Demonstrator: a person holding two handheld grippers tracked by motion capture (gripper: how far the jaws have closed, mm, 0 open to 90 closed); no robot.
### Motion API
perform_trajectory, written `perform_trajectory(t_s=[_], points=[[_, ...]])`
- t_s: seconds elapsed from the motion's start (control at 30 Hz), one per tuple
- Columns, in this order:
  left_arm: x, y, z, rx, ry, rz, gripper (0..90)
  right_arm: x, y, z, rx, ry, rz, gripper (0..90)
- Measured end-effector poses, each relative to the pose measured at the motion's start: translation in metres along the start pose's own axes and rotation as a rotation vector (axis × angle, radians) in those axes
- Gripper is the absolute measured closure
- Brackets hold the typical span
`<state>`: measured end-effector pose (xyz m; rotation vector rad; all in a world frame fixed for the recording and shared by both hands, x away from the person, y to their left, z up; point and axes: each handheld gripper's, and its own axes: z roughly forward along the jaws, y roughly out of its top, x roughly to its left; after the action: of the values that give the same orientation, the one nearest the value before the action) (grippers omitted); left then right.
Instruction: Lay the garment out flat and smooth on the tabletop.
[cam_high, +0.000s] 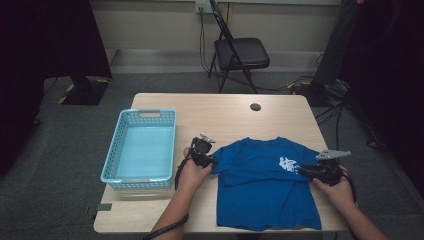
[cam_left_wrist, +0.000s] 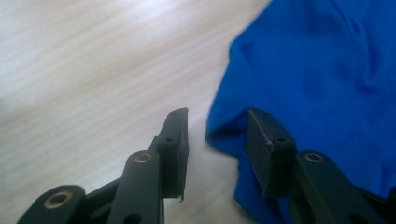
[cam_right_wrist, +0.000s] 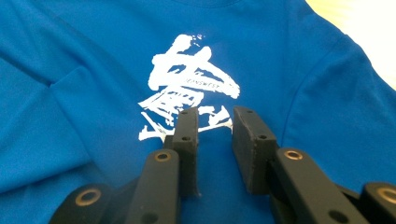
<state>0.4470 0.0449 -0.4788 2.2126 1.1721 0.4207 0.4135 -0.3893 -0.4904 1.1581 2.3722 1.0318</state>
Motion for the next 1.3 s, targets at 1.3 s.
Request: perform_trajectory(t_s=[1.3], points=[[0.008,0.011,0.003,-0.001,0.013,0.018,87.0,0.000,0.000,0.000,0.000,0.000,-0.001,72.0]])
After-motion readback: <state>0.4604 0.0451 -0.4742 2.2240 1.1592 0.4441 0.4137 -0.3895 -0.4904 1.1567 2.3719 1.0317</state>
